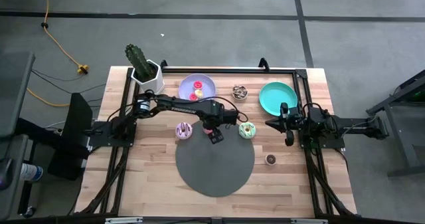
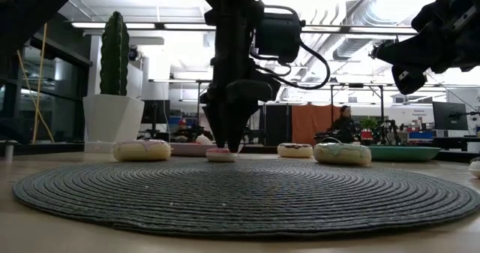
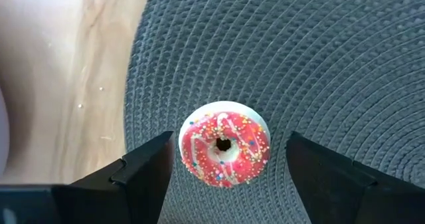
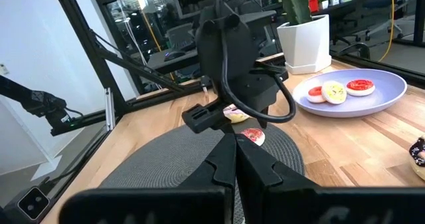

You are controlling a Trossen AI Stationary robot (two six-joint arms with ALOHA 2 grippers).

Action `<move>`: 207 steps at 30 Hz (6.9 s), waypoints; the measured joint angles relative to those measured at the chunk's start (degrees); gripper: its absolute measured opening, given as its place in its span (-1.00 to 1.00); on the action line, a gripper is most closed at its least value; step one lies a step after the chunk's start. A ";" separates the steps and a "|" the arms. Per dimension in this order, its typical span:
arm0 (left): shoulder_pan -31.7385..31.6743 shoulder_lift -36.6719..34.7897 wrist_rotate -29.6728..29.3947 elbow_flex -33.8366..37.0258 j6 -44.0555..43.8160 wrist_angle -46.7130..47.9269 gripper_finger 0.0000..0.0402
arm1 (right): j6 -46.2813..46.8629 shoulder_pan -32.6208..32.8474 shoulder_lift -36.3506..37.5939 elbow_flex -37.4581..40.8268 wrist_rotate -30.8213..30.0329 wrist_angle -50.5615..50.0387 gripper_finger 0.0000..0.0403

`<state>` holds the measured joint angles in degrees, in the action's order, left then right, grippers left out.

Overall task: Pick & Place donuts
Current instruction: Put the small pink doughnut on the purple plate, then put the large purple doughnut on the blue plate

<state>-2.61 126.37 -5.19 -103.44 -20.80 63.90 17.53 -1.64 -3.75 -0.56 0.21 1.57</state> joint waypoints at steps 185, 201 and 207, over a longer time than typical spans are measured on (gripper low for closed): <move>-26.57 4.09 1.86 -10.05 77.98 -0.99 0.09 | 0.01 -0.01 0.00 0.00 0.00 -0.05 -1.00; -25.79 4.09 2.82 -10.05 60.31 -4.55 0.25 | 0.01 0.01 0.00 0.02 -0.01 -0.06 -1.00; -25.67 3.98 1.16 -8.30 52.82 -6.84 0.49 | -0.01 -0.01 0.00 0.00 0.00 -0.03 -1.00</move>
<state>-28.28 130.34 -4.03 -111.74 32.03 57.06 17.52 -1.65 -3.75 -0.56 0.21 1.54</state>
